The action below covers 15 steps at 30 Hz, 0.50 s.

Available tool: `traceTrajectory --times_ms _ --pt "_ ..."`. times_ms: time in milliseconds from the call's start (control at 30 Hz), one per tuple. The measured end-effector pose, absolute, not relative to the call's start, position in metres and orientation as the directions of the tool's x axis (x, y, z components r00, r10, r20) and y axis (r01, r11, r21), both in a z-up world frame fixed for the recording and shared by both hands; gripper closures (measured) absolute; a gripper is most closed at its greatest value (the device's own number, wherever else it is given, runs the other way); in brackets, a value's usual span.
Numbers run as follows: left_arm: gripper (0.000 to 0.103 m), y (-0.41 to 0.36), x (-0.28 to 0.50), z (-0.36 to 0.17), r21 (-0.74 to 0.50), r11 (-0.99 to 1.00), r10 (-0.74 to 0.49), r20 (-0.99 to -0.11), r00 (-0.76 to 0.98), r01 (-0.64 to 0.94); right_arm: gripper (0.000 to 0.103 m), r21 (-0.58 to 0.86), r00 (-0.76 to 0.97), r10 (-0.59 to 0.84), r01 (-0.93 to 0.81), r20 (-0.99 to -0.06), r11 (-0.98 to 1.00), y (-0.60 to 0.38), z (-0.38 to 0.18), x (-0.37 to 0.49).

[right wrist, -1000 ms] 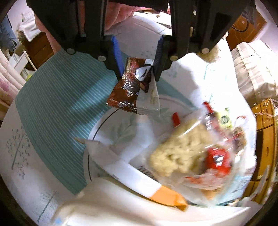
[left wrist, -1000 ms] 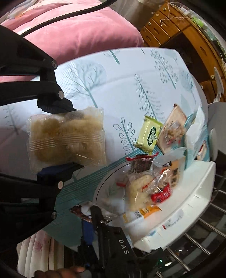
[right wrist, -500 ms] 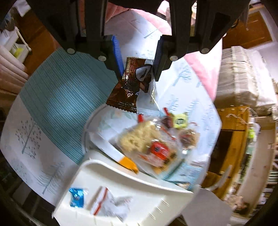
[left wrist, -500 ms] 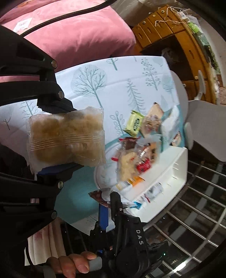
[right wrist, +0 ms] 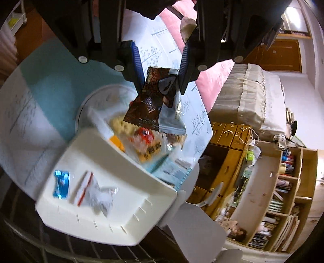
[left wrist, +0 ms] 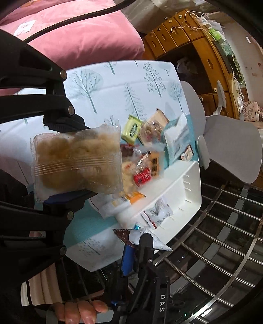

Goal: Organize snacks
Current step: 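Lift both snacks over the white tray and release them inside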

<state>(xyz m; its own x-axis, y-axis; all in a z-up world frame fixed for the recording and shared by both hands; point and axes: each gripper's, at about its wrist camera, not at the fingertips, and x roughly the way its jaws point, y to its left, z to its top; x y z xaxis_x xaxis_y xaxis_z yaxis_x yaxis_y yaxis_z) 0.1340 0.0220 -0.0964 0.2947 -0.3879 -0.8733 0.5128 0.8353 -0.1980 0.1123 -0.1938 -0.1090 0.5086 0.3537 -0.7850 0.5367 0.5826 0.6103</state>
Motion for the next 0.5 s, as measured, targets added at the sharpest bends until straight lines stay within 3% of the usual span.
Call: traceTrajectory --times_ms 500 --pt "0.056 -0.092 0.137 -0.074 -0.207 0.884 -0.38 -0.84 0.387 0.419 0.07 0.557 0.497 0.365 0.317 -0.787 0.768 -0.299 -0.077 0.123"
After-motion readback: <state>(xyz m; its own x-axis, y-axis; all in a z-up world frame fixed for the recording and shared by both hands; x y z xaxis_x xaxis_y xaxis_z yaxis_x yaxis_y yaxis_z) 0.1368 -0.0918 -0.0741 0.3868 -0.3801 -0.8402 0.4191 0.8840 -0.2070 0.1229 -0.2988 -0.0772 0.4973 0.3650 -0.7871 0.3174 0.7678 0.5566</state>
